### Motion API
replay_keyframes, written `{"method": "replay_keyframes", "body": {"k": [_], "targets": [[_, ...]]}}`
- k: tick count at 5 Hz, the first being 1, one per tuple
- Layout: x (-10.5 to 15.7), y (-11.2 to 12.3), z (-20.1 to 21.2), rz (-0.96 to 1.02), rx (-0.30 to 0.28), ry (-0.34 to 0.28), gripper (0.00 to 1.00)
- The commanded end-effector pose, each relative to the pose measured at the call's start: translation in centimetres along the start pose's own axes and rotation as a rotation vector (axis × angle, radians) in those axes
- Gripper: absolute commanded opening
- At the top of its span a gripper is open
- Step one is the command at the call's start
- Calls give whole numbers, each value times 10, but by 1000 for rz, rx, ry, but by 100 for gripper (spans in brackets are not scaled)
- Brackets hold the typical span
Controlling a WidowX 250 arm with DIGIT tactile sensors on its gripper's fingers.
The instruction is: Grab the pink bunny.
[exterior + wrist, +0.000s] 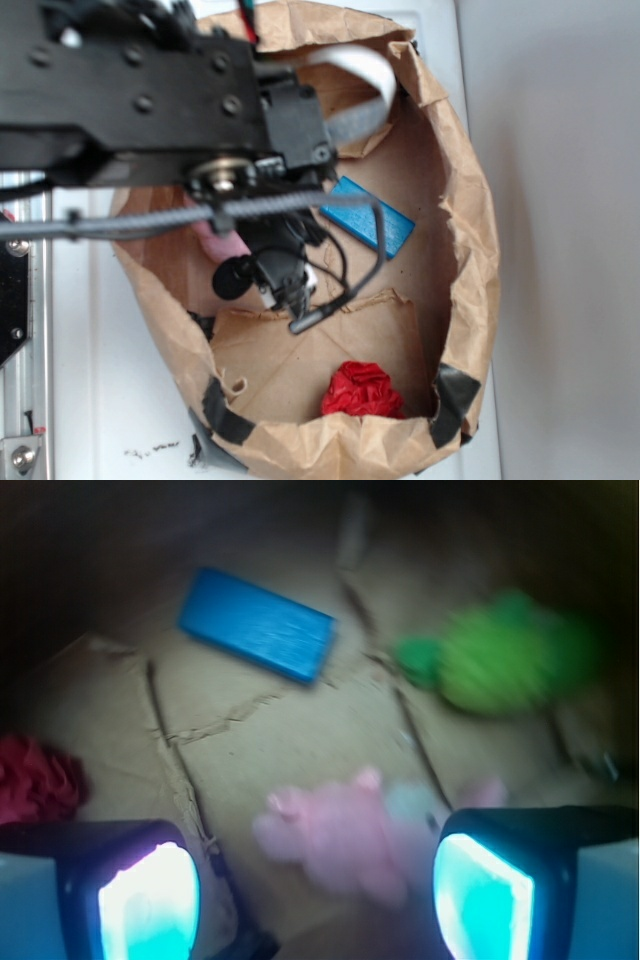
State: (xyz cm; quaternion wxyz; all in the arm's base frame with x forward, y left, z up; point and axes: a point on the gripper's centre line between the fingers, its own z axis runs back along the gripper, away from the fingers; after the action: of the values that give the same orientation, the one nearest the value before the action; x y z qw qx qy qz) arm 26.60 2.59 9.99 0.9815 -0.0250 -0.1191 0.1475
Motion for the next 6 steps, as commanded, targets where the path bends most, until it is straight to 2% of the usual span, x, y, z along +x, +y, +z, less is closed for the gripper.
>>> {"method": "replay_keyframes", "body": {"k": [1,4,5,6], "targets": [[17,8,11,-413,87,32,100],[21,8,22,-443,84,36,100],[13,1,10,-631,85,-28,100],[10,0,4,-679,89,-43,100]]}}
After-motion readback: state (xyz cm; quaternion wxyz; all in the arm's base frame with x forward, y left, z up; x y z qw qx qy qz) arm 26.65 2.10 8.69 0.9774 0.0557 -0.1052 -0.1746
